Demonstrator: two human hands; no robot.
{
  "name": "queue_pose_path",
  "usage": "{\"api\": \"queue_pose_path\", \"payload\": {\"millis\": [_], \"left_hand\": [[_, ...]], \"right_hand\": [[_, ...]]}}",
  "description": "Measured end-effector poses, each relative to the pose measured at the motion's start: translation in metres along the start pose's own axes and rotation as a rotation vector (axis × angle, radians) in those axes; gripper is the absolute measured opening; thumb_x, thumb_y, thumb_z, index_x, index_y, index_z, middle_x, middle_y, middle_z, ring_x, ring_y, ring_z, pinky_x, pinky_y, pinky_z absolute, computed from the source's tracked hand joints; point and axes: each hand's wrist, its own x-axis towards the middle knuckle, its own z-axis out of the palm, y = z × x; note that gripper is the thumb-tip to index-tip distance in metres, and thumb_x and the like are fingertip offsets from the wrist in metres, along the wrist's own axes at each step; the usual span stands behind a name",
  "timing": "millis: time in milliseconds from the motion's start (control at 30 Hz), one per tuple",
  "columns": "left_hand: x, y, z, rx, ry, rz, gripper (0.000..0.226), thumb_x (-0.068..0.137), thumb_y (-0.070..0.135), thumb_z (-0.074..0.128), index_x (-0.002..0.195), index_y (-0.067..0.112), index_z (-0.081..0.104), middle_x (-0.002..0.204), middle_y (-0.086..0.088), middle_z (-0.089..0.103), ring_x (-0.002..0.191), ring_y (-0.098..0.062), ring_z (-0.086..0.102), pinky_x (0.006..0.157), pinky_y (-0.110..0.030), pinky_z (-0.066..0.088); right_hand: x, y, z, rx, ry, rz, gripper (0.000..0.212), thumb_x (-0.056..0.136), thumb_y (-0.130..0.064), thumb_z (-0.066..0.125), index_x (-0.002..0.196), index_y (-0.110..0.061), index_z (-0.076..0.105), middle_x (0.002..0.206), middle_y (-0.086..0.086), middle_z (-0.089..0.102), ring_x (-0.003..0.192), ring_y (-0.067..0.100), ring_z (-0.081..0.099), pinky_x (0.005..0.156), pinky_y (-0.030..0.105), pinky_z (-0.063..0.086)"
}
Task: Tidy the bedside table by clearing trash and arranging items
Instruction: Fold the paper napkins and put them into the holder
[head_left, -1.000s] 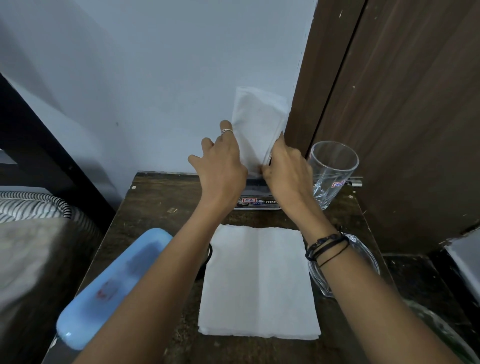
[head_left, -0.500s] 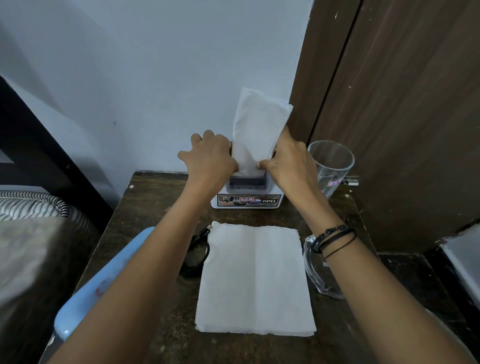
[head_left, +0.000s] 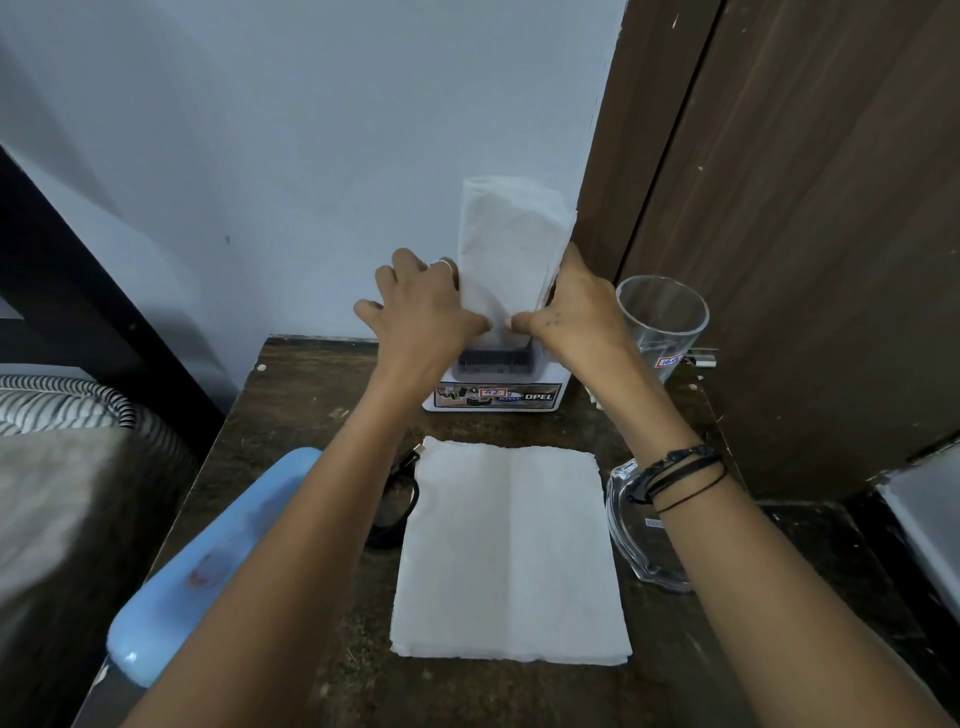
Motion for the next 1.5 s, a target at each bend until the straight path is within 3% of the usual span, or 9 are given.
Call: {"api": "queue_pose_path", "payload": {"millis": [133, 233, 400, 667, 833, 1000, 1167, 1300, 1500], "left_hand": [[-0.002, -0.002, -0.009, -0.163, 0.094, 0.04, 0.011, 0.087, 0.025, 0.058, 0.095, 0.017, 0.058, 0.109, -0.005, 0.044, 0.116, -0.026, 0.036, 0.079, -0.034, 0.016], [-0.002, -0.007, -0.002, -0.071, 0.084, 0.046, 0.01, 0.088, 0.024, 0.057, 0.082, 0.015, 0.058, 0.1, -0.005, 0.043, 0.111, -0.027, 0.037, 0.077, -0.035, 0.016], [-0.002, -0.008, -0.003, -0.039, 0.121, 0.045, 0.016, 0.086, 0.026, 0.061, 0.096, 0.014, 0.064, 0.105, -0.004, 0.045, 0.114, -0.027, 0.036, 0.078, -0.035, 0.014], [-0.012, -0.005, 0.002, 0.048, 0.155, 0.054, 0.027, 0.085, 0.03, 0.061, 0.105, 0.013, 0.058, 0.114, -0.008, 0.051, 0.114, -0.028, 0.038, 0.087, -0.041, 0.023], [-0.068, 0.001, -0.001, -0.08, 0.343, 0.09, 0.029, 0.084, 0.025, 0.063, 0.109, 0.014, 0.054, 0.116, -0.005, 0.05, 0.108, -0.026, 0.043, 0.08, -0.033, 0.021], [-0.142, -0.002, 0.021, -0.173, 0.167, 0.085, 0.016, 0.081, 0.01, 0.064, 0.097, 0.01, 0.062, 0.104, -0.01, 0.057, 0.098, -0.03, 0.048, 0.078, -0.04, 0.04], [-0.184, -0.031, 0.034, 0.039, 0.077, -0.067, 0.023, 0.076, 0.0, 0.064, 0.098, 0.007, 0.062, 0.1, -0.014, 0.059, 0.092, -0.035, 0.053, 0.07, -0.044, 0.044], [-0.202, -0.045, 0.026, 0.064, 0.042, -0.194, 0.028, 0.084, 0.014, 0.062, 0.11, 0.005, 0.056, 0.109, -0.014, 0.054, 0.101, -0.034, 0.051, 0.076, -0.042, 0.042], [-0.202, -0.04, 0.028, -0.35, 0.033, -0.239, 0.045, 0.085, 0.001, 0.055, 0.127, 0.009, 0.04, 0.126, -0.009, 0.048, 0.11, -0.027, 0.049, 0.081, -0.027, 0.037]], "right_hand": [[-0.002, -0.003, -0.005, 0.259, 0.017, 0.006, 0.031, 0.087, -0.01, 0.06, 0.116, -0.006, 0.05, 0.068, 0.01, 0.06, 0.034, 0.003, 0.053, 0.039, 0.019, 0.049], [-0.004, 0.002, 0.001, 0.224, 0.046, 0.005, 0.02, 0.091, -0.007, 0.055, 0.109, 0.001, 0.059, 0.059, 0.006, 0.057, 0.029, 0.001, 0.05, 0.036, 0.015, 0.046], [-0.003, 0.004, 0.001, 0.237, 0.034, 0.042, 0.022, 0.088, -0.009, 0.06, 0.11, -0.005, 0.057, 0.057, 0.004, 0.057, 0.027, 0.001, 0.049, 0.035, 0.014, 0.045], [-0.01, -0.004, -0.001, 0.232, 0.134, 0.029, 0.036, 0.086, -0.004, 0.062, 0.115, -0.013, 0.042, 0.089, 0.006, 0.057, 0.037, 0.006, 0.057, 0.037, 0.02, 0.05], [-0.054, -0.012, -0.007, 0.166, 0.326, -0.06, 0.048, 0.083, -0.011, 0.067, 0.125, -0.016, 0.044, 0.125, 0.004, 0.056, 0.097, 0.024, 0.064, 0.079, 0.039, 0.057], [-0.126, -0.008, 0.007, 0.213, 0.246, 0.046, 0.017, 0.086, -0.012, 0.06, 0.101, -0.018, 0.06, 0.094, -0.002, 0.069, 0.083, 0.019, 0.067, 0.074, 0.037, 0.056], [-0.176, 0.009, 0.011, -0.271, 0.072, 0.212, 0.023, 0.092, -0.018, 0.052, 0.114, -0.02, 0.056, 0.111, 0.002, 0.067, 0.1, 0.023, 0.065, 0.079, 0.032, 0.05], [-0.199, 0.015, 0.012, -0.386, 0.035, 0.306, 0.025, 0.095, -0.024, 0.048, 0.119, -0.019, 0.05, 0.118, 0.003, 0.061, 0.098, 0.027, 0.065, 0.075, 0.035, 0.051], [-0.204, 0.013, 0.024, -0.375, 0.034, 0.314, 0.048, 0.093, -0.033, 0.051, 0.134, -0.014, 0.034, 0.13, 0.007, 0.049, 0.105, 0.028, 0.062, 0.079, 0.034, 0.051]]}}
